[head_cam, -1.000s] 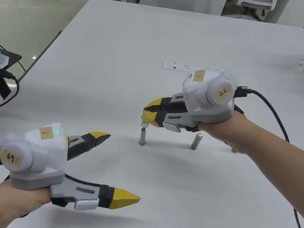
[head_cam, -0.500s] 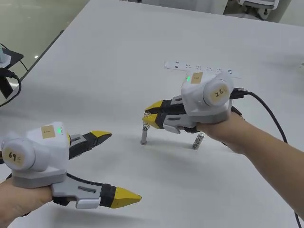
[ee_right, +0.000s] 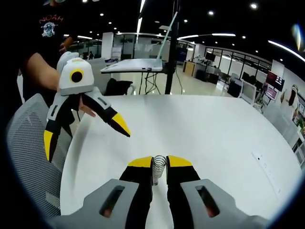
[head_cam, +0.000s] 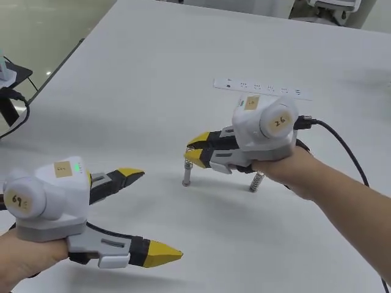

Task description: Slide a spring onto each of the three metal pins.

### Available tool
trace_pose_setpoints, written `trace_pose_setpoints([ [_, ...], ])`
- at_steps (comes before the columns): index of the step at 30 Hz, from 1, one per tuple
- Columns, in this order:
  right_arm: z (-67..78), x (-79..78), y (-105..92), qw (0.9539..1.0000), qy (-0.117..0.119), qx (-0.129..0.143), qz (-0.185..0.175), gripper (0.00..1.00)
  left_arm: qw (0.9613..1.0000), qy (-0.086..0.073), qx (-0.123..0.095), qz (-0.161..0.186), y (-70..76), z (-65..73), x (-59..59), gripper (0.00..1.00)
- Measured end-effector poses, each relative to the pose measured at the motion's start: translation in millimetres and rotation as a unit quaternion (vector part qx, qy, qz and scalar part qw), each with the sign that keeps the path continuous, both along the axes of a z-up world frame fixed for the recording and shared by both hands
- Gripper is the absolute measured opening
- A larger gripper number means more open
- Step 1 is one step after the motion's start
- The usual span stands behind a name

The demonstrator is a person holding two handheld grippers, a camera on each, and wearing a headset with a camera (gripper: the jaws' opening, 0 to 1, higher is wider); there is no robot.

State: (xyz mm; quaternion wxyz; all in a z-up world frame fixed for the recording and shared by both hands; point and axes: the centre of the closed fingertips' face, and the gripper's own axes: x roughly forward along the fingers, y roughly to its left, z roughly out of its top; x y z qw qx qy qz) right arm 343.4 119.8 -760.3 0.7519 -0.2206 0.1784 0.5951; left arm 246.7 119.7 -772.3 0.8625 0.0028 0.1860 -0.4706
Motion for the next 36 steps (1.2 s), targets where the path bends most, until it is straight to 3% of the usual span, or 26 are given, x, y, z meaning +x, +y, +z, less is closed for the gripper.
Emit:
trace_pose_setpoints([
  [18, -30.6, -1.7, -2.1, 0.9992, 0.034, -0.019, -0.014, 0.08, 1.0, 0.002, 0.002, 0.0, 0.3, -1.1, -0.4, 0.97],
  [36, -51.0, -5.9, -3.4, 0.9982, 0.041, -0.041, -0.015, 0.08, 1.0, 0.002, 0.001, 0.003, 0.4, -0.9, -0.6, 0.97],
])
